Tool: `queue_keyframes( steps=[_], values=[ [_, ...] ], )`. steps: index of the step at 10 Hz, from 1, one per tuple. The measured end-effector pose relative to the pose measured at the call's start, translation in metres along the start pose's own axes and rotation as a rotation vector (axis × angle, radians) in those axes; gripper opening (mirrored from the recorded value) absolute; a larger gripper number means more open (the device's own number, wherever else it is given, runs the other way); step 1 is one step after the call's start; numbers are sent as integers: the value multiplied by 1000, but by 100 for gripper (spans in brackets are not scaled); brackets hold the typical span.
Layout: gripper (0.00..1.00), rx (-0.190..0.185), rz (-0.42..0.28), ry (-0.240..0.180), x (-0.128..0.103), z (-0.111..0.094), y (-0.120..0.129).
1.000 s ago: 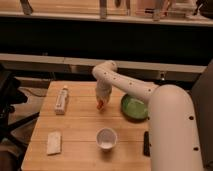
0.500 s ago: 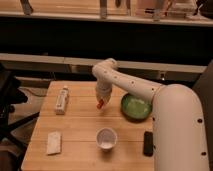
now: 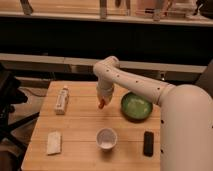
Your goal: Place the pepper in the ceramic cup
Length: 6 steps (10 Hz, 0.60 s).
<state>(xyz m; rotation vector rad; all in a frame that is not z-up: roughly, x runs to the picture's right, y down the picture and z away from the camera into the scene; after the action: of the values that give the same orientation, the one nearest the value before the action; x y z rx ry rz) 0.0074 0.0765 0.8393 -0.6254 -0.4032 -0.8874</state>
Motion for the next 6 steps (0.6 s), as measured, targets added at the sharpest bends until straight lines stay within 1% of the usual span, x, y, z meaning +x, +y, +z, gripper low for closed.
queue_keyframes(
  steps=[6],
  values=[
    [4,2,-1,1,-18,-13,19]
  ],
)
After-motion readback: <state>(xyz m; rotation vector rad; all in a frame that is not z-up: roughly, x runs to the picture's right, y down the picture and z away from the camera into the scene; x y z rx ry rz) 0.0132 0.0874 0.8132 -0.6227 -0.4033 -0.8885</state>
